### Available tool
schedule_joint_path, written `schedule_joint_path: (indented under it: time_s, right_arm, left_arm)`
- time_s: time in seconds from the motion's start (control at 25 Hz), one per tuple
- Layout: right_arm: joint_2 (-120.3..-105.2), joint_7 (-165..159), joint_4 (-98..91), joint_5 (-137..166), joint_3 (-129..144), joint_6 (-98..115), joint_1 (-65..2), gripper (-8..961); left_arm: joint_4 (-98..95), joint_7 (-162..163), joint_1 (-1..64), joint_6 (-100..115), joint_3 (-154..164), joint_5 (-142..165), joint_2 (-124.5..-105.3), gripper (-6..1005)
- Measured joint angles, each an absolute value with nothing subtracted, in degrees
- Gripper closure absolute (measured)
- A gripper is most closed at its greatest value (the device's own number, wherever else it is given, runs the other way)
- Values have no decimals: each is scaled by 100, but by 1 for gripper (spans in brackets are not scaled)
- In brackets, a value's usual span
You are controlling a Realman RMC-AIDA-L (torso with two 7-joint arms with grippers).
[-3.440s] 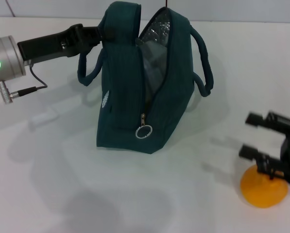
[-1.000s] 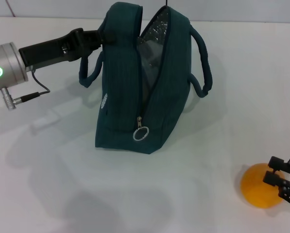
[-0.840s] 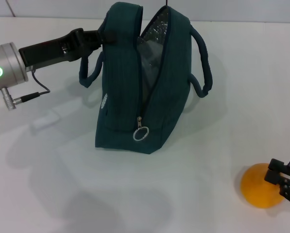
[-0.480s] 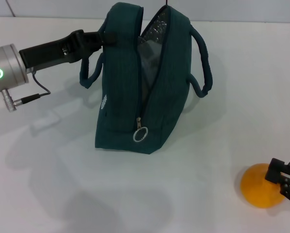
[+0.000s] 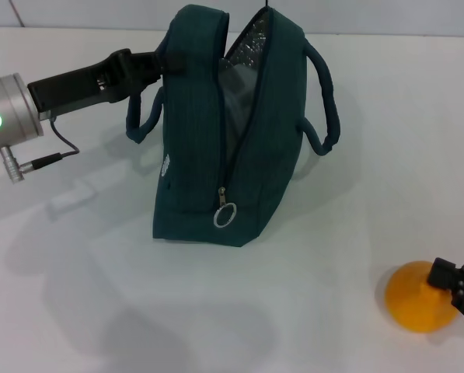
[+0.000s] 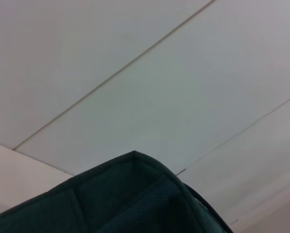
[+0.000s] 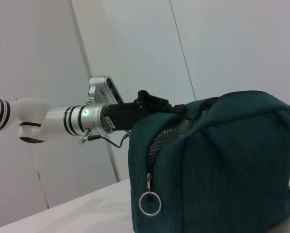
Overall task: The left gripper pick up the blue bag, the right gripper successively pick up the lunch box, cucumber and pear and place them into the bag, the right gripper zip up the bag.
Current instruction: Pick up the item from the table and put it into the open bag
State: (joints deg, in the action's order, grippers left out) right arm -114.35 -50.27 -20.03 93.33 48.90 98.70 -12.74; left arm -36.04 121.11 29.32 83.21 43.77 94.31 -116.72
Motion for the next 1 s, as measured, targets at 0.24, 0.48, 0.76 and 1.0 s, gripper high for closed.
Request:
schedule_joint_path:
  time_s: [0.24, 0.48, 0.76, 1.0]
  right_arm:
    - [-11442, -5047, -2001, 9291, 4852, 9852, -1269, 907]
    - [-11444, -5052, -1947, 9109, 4832, 10130, -1284, 927]
    - [-11428, -5030, -1998, 8107, 4824, 10933, -1363, 928]
    - [-11456, -5060, -2011, 7383, 4825, 11123, -1987, 927]
  left_arm:
    - [-3604, 12077, 2924, 8405, 4377, 9404, -11672, 943]
    - [-3604, 12070, 2927, 8416, 4377, 9404, -11672, 943]
    - [-3604, 12067, 2979, 8505, 4400, 9404, -11672, 944]
    - [-3661, 12093, 3073, 8700, 4428, 9439, -11778, 944]
